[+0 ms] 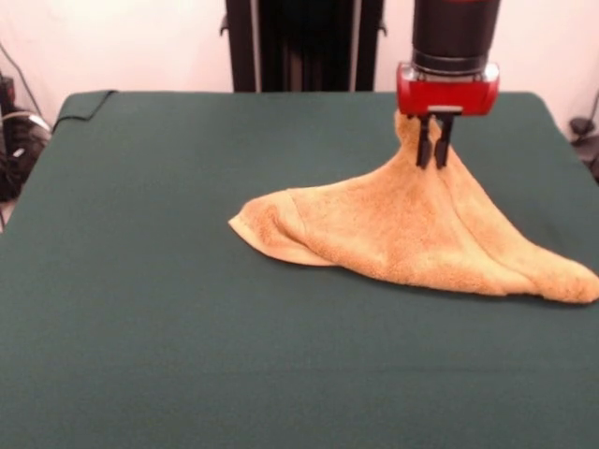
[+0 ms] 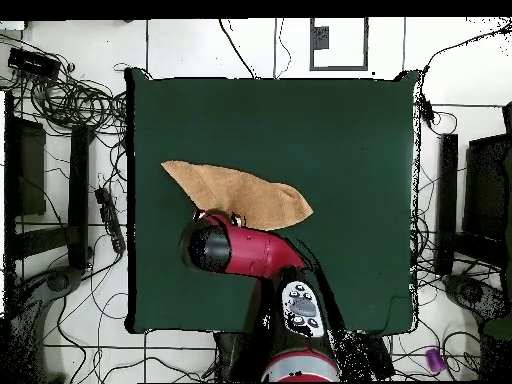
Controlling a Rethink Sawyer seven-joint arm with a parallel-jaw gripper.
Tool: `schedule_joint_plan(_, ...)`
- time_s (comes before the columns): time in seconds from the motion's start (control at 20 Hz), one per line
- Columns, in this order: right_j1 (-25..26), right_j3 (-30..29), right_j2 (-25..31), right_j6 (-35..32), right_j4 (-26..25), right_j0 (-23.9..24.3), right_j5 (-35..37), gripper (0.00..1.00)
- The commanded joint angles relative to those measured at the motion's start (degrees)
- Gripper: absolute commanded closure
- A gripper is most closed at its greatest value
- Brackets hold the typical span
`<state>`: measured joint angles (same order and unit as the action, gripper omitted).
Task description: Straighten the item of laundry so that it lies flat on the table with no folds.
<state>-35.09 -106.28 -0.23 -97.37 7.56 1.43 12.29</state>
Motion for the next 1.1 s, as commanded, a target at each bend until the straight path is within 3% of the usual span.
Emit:
schedule_joint_plan(0.05,0.51,7.34,4.09,-6.98,2.3,1.71,9.61,1.0)
schedule_joint_plan(0.6,0.51,9.34,8.98,-3.33,0.91,7.65,12.35,1.0)
schedule_joint_plan(1.1,0.36,13.16,9.8,-1.5,-0.49,10.11,17.75,1.0)
